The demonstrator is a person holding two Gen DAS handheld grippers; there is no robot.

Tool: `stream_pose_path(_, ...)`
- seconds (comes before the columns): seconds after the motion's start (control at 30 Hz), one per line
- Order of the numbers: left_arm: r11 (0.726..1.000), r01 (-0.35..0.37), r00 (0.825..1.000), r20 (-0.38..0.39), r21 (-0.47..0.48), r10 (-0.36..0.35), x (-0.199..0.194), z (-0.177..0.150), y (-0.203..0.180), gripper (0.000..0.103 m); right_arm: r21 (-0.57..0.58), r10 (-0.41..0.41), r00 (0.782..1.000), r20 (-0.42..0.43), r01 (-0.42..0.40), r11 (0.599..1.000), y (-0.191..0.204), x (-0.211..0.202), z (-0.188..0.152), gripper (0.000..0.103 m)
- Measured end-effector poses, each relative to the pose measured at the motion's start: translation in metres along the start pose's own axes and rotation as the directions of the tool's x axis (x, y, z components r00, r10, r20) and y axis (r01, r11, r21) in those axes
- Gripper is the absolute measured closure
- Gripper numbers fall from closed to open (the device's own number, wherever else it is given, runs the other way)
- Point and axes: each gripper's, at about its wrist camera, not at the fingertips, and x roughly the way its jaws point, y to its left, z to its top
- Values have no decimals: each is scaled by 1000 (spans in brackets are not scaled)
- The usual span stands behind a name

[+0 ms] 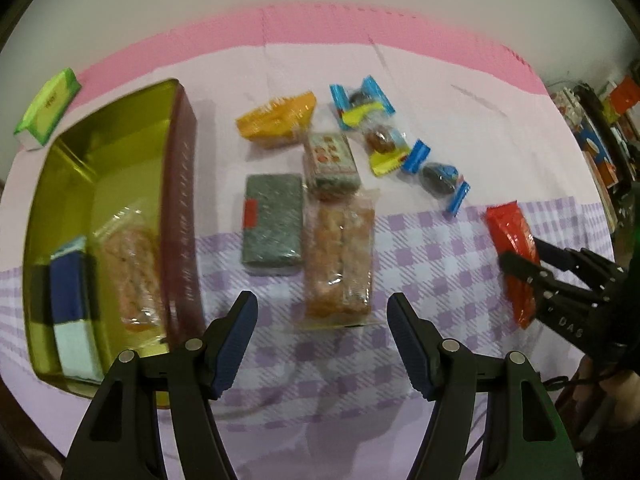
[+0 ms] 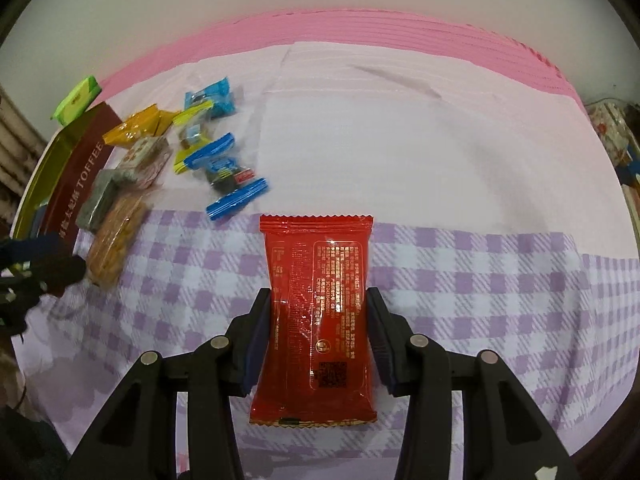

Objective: Organize snacks
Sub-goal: 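Grasp a second clear brittle bag with the left tool while the right tool holds the red packet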

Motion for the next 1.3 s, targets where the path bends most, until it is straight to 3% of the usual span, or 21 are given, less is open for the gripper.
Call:
stream_pose_path(0.33,1000,-25,998,-65,3,26,28,15,-11,37,-7,10,1000,13,-9,1000,-1,1,0,58)
stream_pose_path(0.43,1000,-30,995,-91,1,30,37,22,-13,43,-5,10,1000,11,-10,1000,-2,1,1,57)
stream_pose_path(0.63,998,-57,996,-71,21,59,44,37,-22,44,-4,11,1000,12,-11,1000,-1,1,2,56)
stream_pose_path(0.73,996,-82,994,-64,34,84,47,43,-26,52,0,14,1000,12,-14,1000,-1,1,2,56)
stream_pose_path(0.9,996,-79,995,-53,29,80,45,35,-31,65,-2,12,1000,12,-12,1000,-2,2,3,55)
stream_pose_path(1.3,998,-65,994,-82,8,65,41,1,-28,66,-14,-21,1000,13,21,1000,3,3,2,55)
